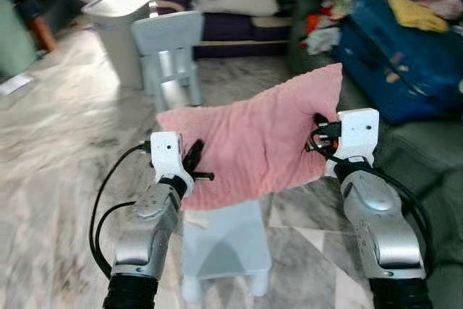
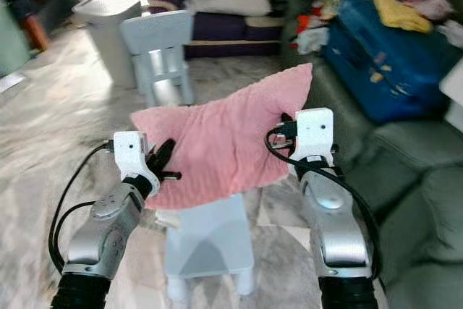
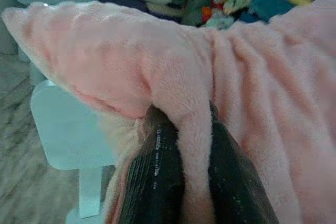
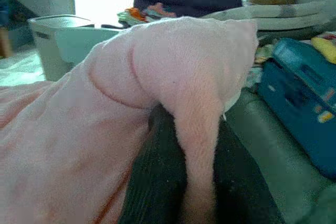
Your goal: Move the pillow to the sofa
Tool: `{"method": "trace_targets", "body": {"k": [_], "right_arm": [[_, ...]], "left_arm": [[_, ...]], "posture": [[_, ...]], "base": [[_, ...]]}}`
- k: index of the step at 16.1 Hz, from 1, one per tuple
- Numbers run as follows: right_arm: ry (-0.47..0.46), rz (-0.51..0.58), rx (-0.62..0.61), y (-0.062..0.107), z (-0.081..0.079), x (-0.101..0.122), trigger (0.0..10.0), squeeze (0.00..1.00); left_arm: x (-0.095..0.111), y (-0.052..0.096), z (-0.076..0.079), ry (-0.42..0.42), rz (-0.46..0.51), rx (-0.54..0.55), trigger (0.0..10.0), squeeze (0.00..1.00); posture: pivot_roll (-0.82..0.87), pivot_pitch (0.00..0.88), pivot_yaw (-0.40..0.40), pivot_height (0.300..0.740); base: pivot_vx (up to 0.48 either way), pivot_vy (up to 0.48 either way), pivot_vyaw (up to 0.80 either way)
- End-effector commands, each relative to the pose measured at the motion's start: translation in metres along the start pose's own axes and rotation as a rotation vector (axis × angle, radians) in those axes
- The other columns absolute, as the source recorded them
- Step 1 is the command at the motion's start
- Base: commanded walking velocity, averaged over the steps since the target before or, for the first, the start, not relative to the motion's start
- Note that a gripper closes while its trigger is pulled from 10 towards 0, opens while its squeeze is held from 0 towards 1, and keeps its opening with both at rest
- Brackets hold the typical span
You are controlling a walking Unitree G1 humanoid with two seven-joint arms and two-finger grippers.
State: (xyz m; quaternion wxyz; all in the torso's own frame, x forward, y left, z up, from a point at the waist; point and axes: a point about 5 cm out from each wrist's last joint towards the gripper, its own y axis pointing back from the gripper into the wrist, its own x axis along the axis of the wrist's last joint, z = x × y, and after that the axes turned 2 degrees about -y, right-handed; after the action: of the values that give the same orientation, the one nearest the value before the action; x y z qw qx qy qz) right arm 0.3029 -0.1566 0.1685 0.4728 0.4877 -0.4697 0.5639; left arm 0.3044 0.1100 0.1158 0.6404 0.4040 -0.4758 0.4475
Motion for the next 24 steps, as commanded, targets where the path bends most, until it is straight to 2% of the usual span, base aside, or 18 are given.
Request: {"method": "trace_targets", "body": {"k": [1, 8, 24], "right_arm": [[-0.003, 0.042, 0.011, 0.0003, -0.0022, 0.0105, 10.0, 0.00], [-0.008, 0.040, 0.010, -0.0001, -0.0030, 0.0100, 10.0, 0.00], [-0.016, 0.042, 0.011, -0.0010, -0.0049, 0.0095, 10.0, 0.00]], "left_arm": [[0.0037, 0.0001, 0.0001, 0.000, 0.019, 0.008, 10.0, 0.00], [0.0057, -0.0006, -0.0010, -0.014, 0.012, 0.025, 10.0, 0.00], [0.0067, -0.0007, -0.0037, -0.019, 0.010, 0.030, 10.0, 0.00]], "posture": [[-0.14, 0.000, -0.004, 0.740], [-0.14, 0.000, 0.000, 0.740], [-0.13, 0.000, 0.004, 0.740]], "base": [[0.000, 0.000, 0.00], [0.000, 0.000, 0.00], [-0.279, 0.000, 0.00]]}}
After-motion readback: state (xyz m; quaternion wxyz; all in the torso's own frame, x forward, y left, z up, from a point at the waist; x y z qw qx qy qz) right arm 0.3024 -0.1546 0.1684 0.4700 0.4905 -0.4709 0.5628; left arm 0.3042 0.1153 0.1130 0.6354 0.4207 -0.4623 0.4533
